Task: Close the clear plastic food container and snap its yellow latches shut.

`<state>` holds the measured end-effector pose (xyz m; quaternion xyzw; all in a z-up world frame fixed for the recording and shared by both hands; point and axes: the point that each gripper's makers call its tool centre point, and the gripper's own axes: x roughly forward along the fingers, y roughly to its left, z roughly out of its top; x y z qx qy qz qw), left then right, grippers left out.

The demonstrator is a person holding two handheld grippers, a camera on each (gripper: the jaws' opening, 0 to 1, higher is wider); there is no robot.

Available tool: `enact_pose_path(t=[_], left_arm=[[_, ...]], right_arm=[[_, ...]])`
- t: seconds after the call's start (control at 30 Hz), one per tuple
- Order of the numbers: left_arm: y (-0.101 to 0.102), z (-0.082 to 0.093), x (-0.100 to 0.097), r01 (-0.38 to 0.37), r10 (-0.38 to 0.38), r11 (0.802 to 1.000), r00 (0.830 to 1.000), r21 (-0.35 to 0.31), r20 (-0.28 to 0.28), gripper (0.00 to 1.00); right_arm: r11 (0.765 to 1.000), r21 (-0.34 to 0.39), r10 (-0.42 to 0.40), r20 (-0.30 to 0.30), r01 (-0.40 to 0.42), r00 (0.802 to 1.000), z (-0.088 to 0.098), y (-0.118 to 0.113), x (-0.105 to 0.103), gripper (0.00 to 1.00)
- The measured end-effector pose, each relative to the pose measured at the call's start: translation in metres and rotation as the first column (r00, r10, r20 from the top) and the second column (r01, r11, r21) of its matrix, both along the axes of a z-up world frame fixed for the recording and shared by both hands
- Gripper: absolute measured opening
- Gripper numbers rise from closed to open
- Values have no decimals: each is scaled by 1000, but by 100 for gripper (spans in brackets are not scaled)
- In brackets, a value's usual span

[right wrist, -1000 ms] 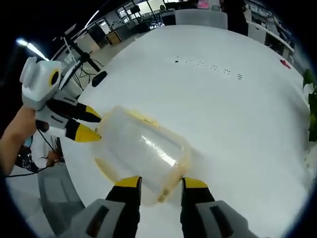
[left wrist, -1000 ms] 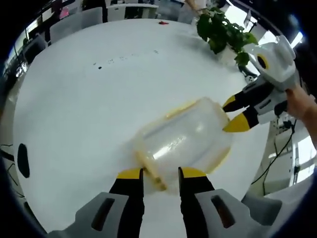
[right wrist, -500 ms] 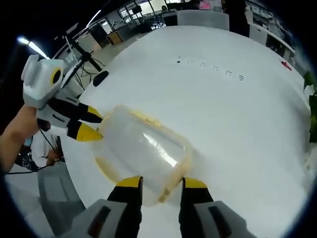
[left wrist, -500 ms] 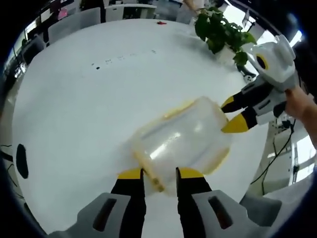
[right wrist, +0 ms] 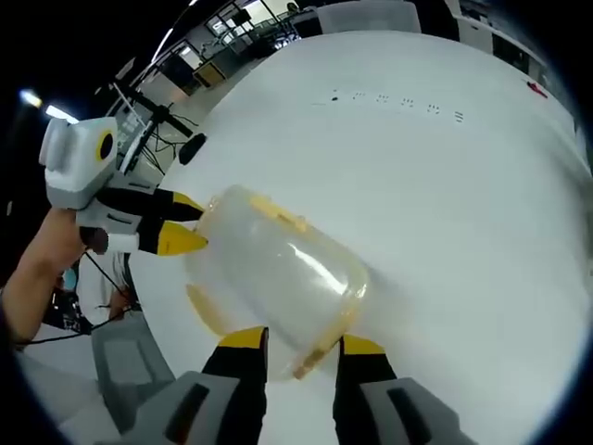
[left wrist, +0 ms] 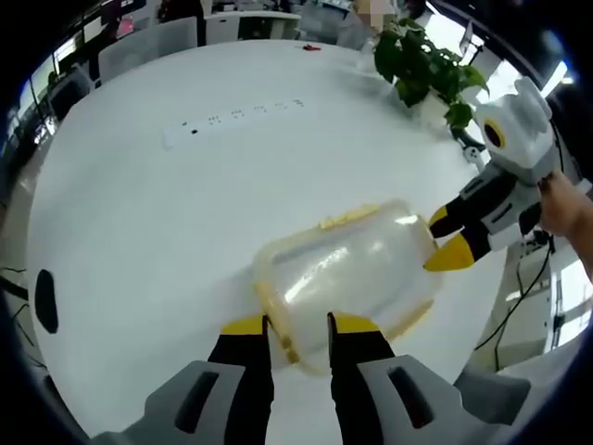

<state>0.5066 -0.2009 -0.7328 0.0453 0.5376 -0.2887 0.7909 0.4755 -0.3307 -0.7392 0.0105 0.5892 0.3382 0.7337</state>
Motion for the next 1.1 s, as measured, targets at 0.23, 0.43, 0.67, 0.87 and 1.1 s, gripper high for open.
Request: enact_pose_path(t=[0.23,0.43,0.67,0.87,1.1], left_arm=[[1,0,-6,4,-4,1000,1000,-2,-12,18],[2,0,-7,-8,7,1000,1000,-9,-10,18],[3,0,-7,-13,13,1000,1000,-20,-11,19],[5,0,-7,-16,15,998,1000,-63,-25,21],[5,3,-12,64,-65,995,998,-79,-10,23]], right_arm=[[998,-46,46,21,-45,999,0,-1,3,26],[998,-41,48,20,-47,999,-1,-2,4,26],[999,-21,36,26,-35,999,0,-3,3,27],[999,-10,52,28,-52,998,0,-2,2,29],[992,-40,120,58,-117,991,4,-7,2,25]])
